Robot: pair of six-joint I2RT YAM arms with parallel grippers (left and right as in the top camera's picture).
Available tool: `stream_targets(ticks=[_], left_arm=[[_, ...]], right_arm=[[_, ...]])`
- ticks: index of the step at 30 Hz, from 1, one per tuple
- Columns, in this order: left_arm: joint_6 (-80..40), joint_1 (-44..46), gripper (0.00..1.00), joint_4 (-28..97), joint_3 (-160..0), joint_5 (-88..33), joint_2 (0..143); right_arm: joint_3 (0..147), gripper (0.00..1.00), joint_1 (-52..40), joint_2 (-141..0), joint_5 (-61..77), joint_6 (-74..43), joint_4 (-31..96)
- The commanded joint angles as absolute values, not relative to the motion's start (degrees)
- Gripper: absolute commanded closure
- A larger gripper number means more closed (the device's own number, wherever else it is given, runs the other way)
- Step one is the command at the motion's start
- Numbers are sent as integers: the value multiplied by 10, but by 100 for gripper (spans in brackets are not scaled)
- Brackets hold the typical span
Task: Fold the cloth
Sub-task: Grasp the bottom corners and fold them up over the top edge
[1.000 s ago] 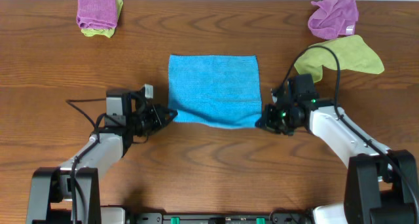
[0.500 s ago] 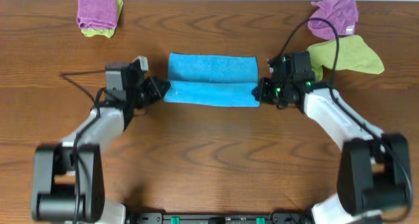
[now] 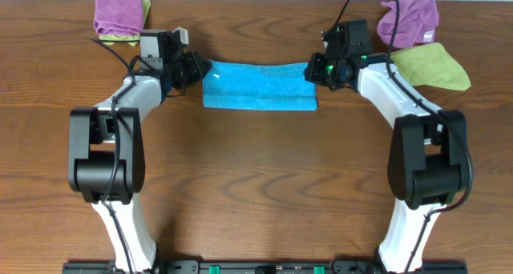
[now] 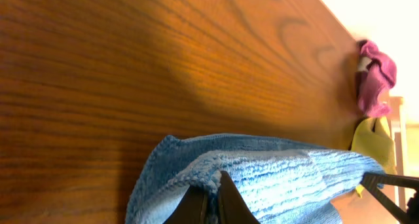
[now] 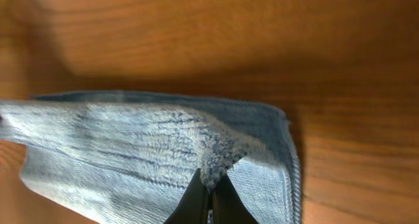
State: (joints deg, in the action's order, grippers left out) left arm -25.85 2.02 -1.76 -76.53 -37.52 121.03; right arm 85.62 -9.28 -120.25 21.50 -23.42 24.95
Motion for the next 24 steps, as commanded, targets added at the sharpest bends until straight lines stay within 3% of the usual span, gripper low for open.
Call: stream_targets(ticks=[1, 12, 24], left_arm=[[-222, 18, 94, 5, -785, -393, 1222], [-147, 16, 94, 150, -786, -424, 1221], [-145, 15, 95, 96, -825, -357, 1221]], right_arm=[[869, 98, -89, -1212, 210, -227, 267], [869, 98, -91, -1212, 209, -220, 345], [869, 98, -91, -1212, 193, -218, 278]])
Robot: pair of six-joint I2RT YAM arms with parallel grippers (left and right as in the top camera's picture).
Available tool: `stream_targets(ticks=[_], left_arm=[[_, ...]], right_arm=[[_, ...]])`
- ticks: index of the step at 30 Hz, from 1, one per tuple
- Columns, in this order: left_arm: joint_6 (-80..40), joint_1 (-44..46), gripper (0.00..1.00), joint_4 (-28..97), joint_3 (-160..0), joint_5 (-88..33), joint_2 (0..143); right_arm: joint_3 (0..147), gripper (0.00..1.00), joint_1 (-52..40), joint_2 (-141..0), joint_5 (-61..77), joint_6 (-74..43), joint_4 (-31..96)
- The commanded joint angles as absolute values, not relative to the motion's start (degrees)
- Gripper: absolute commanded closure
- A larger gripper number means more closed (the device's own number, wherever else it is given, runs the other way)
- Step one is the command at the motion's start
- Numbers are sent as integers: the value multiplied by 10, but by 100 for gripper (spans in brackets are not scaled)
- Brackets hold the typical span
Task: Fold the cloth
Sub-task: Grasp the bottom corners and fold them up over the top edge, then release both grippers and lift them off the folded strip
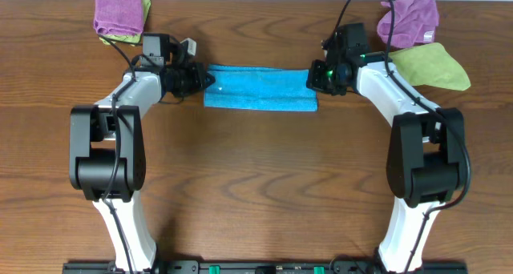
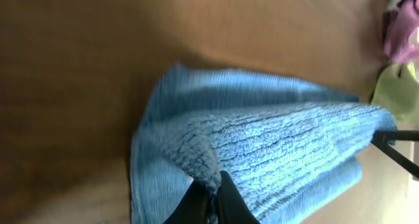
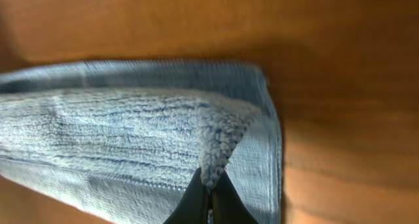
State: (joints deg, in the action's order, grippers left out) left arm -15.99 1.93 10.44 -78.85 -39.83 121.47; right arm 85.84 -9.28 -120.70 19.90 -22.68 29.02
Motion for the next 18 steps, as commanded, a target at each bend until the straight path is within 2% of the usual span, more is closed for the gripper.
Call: stream_targets(ticks=[1, 9, 18], left_arm=[[-143, 15, 94, 95, -831, -346, 1221], [-126, 15, 94, 90, -875, -342, 1253], [-103, 15, 94, 163, -876, -350, 1257]], right_arm=[[869, 98, -91, -1212, 193, -218, 270], [869, 98, -91, -1212, 179, -218, 213], [869, 98, -91, -1212, 169, -222, 277]])
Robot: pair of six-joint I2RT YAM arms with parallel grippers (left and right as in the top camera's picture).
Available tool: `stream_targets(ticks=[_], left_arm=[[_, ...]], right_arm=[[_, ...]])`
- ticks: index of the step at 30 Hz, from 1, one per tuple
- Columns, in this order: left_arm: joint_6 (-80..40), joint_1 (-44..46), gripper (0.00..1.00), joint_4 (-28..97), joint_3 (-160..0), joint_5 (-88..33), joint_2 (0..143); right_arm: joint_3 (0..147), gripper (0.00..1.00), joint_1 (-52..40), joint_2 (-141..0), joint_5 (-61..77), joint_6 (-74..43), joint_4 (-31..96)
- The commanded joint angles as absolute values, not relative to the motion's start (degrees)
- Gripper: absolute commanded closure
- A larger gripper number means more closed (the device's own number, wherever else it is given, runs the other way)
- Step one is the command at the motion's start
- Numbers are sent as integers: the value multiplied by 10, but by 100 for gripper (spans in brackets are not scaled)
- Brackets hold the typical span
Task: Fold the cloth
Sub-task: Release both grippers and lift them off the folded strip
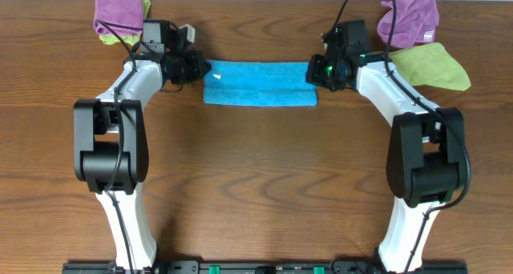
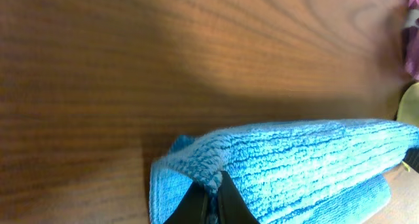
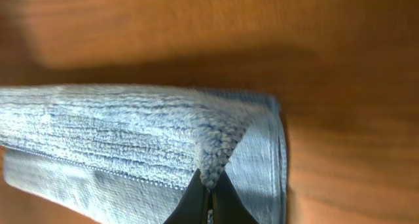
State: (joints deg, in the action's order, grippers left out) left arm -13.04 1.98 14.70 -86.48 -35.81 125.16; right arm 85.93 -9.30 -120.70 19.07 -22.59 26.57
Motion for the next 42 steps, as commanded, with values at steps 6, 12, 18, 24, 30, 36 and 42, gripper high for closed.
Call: stream_targets(ticks=[6, 12, 18, 24, 30, 36, 42], left_arm=[[-92, 15, 94, 199, -876, -350, 1257], [-92, 15, 94, 224, -876, -336, 1257], [-90, 15, 94, 247, -876, -325, 1257], [-90, 15, 67, 256, -883, -327, 1257], [-50, 15, 42, 364, -983, -330, 1251], [10, 23, 77, 466, -1109, -314, 1215], [32, 76, 94, 492, -1114, -76, 1212]], right_arm=[[869, 98, -91, -1213, 169, -217, 312], [869, 98, -93, -1213, 169, -216, 330], [869, 98, -95, -1213, 161, -216, 348], [869, 40, -95, -1213, 161, -216, 354], [879, 12, -91, -1187, 164, -202, 358], [912, 98, -95, -1107, 156, -173, 358], [913, 99, -140, -1101, 42, -144, 383]])
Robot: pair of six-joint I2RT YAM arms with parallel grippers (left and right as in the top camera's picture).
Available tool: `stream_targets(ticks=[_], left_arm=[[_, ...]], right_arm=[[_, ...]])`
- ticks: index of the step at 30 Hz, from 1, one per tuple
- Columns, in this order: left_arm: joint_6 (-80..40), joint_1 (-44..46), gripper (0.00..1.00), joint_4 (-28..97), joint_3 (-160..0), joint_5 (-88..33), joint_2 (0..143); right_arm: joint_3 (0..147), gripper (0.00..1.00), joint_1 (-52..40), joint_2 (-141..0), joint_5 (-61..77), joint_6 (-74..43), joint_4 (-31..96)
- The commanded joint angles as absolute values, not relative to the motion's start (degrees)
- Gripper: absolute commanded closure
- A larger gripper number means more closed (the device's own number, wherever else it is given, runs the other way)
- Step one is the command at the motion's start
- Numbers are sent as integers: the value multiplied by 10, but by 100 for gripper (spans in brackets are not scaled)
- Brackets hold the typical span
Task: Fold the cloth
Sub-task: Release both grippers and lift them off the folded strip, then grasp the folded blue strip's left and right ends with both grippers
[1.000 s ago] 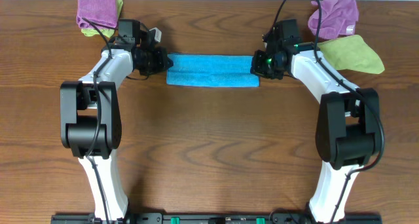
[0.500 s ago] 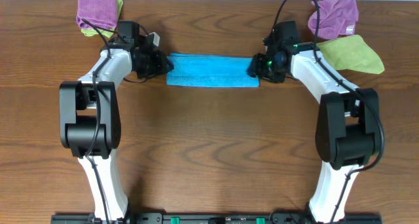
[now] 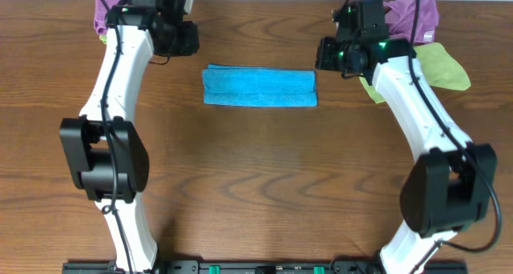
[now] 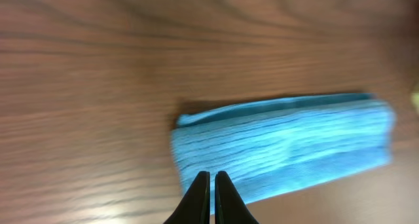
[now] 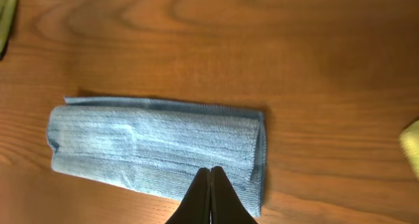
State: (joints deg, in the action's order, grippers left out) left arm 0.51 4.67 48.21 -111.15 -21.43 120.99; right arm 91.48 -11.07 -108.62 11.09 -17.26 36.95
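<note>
The blue cloth (image 3: 259,87) lies flat on the table as a long, narrow folded strip. It also shows in the left wrist view (image 4: 281,145) and the right wrist view (image 5: 157,145). My left gripper (image 3: 186,40) is up off the table, behind and left of the cloth's left end. Its fingers (image 4: 211,177) are shut with nothing between them. My right gripper (image 3: 322,54) hangs behind the cloth's right end. It (image 5: 210,171) is shut too, and empty.
A pink cloth (image 3: 103,8) lies at the back left corner, partly under my left arm. Another pink cloth (image 3: 418,10) and a green cloth (image 3: 447,66) lie at the back right, behind my right arm. The table is brown wood (image 3: 256,178).
Both grippers have let go of the cloth's ends and now sit higher and farther back, shut on nothing. The cloth lies flat by itself, folded lengthwise.
First both grippers were shut on the cloth's two ends, holding the top layer above the lower one. At the two later moments they still pinched the ends, with the top layer lying farther across. Now the cloth lies as a narrow strip and both grippers are clear of it.
</note>
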Motion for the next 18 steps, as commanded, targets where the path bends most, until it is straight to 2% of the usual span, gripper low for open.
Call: stream_targets(ticks=[1, 5, 18], left_arm=[[33, 87, 95, 492, -1108, -48, 1215], [32, 114, 94, 448, -1061, -14, 1225], [-8, 117, 94, 342, -929, -82, 1225]], right_arm=[[913, 99, -149, -1111, 21, -143, 385], [913, 98, -167, -1151, 7, -141, 377], [913, 99, -169, -1187, 4, -152, 329]])
